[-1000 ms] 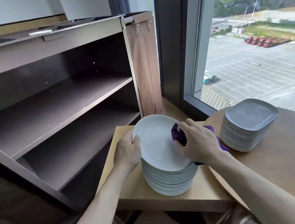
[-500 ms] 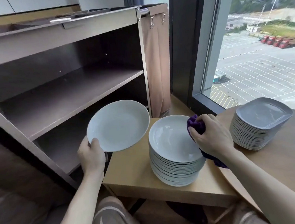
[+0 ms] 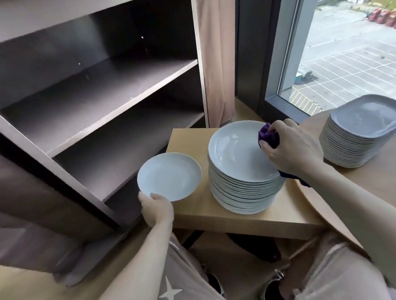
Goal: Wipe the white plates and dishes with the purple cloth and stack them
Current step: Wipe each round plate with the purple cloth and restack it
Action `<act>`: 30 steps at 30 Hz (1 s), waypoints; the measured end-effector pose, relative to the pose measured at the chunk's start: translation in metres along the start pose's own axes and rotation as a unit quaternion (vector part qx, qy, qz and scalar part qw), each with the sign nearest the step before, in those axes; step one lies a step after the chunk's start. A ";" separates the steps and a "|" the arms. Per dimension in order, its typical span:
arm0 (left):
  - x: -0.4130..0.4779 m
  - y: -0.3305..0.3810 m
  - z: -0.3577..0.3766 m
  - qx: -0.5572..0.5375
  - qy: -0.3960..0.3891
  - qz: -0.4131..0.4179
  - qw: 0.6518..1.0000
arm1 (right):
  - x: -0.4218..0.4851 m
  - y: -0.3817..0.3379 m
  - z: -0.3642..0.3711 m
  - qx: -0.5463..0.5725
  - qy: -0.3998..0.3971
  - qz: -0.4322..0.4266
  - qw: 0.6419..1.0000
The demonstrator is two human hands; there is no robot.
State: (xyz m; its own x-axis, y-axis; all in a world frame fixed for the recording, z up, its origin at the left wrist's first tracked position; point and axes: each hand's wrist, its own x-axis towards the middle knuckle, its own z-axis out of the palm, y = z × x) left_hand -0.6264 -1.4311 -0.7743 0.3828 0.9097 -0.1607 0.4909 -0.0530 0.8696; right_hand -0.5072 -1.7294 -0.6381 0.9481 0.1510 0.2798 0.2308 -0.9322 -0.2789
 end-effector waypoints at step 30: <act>-0.036 0.052 -0.002 0.013 -0.135 0.158 0.978 | -0.001 -0.010 -0.002 -0.057 -0.010 -0.033 0.998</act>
State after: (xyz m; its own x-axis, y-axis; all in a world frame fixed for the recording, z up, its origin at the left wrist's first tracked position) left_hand -0.6161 -1.4661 -0.7220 0.7099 0.7042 -0.0066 0.3329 -0.3273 0.8843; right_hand -0.5113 -1.7211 -0.6342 0.9360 0.2200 0.2747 0.2685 -0.9510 -0.1533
